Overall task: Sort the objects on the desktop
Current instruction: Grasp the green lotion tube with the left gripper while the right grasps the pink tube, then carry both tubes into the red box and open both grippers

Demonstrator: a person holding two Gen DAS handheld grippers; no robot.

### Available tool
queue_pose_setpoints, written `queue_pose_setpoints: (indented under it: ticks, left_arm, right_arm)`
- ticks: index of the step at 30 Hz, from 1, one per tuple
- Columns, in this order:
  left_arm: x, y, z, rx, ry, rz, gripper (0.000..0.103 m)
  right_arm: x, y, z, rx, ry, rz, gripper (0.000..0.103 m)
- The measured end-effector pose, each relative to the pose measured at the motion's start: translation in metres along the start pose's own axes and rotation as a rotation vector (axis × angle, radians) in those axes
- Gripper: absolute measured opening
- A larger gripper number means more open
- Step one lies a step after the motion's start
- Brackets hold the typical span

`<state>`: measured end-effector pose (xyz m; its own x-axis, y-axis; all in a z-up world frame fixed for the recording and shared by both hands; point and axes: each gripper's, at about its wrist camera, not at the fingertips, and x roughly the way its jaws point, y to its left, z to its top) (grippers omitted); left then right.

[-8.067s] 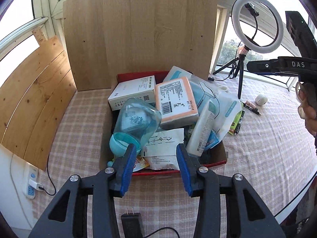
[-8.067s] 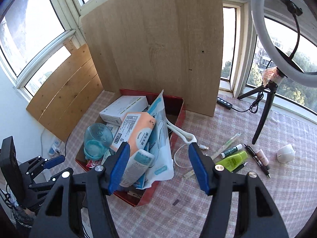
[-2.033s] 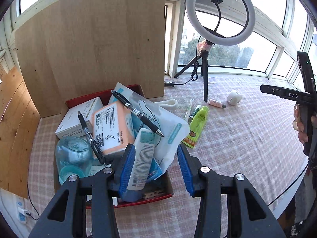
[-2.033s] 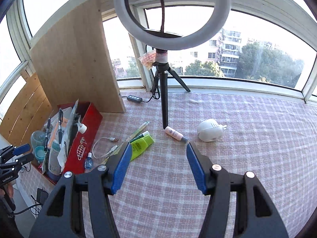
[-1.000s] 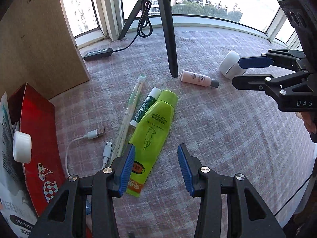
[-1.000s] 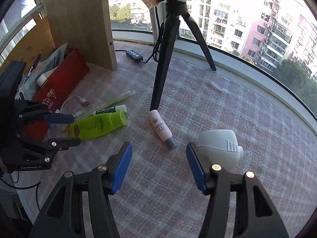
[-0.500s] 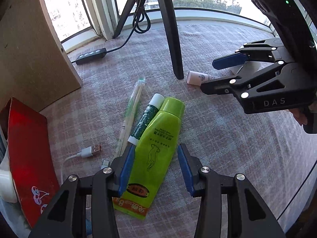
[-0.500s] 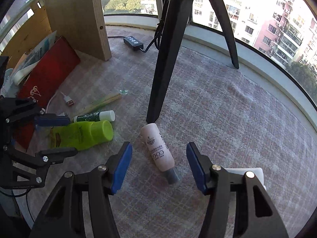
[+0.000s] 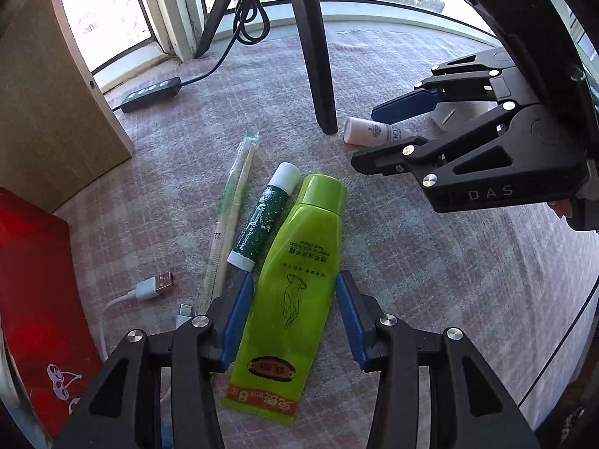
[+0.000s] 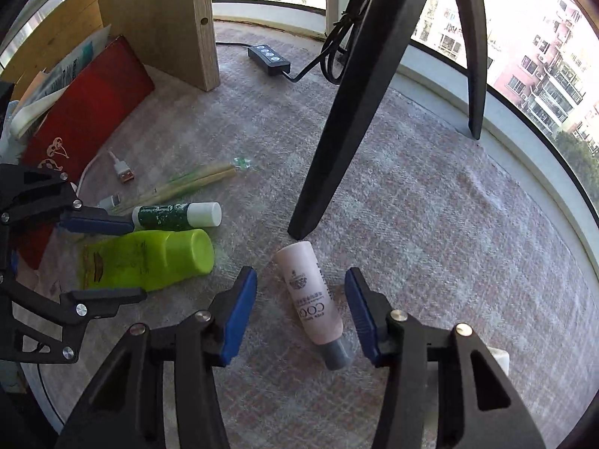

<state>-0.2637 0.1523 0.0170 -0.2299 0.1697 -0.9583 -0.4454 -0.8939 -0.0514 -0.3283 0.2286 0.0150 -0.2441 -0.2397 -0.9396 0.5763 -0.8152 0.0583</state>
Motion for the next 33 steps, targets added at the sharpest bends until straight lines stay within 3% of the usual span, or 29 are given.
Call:
queue_pose_setpoints:
  ticks: [2,8,16,23,33]
  left_arm:
    - [0.004,-0.001,0.0,0.001,0.014,0.008,0.045]
    - [0.001,-0.016,-0.002,0.03,0.006,0.003,0.042]
    - [-0.009,-0.033,-0.018,-0.004,-0.033,-0.055,0.04]
    - [-0.039,-0.039,-0.038,-0.041,-0.085,-0.09,0.04]
    - [-0.099,-0.042,-0.055,-0.077,-0.162,-0.071,0.04]
  right_arm:
    - [0.001,-0.001,0.0,0.001,-0.002,0.0,0.046]
    - [-0.002,-0.006,-0.01,0.035,0.011,0.01,0.02]
    - [-0.015,-0.014,-0.045,0.184,0.003,0.061,0.02]
    - [-0.048,-0.016,-0.074,0.291,-0.07,0.105,0.02]
    - [-0.11,0.016,-0.1,0.364,-0.164,0.1,0.02]
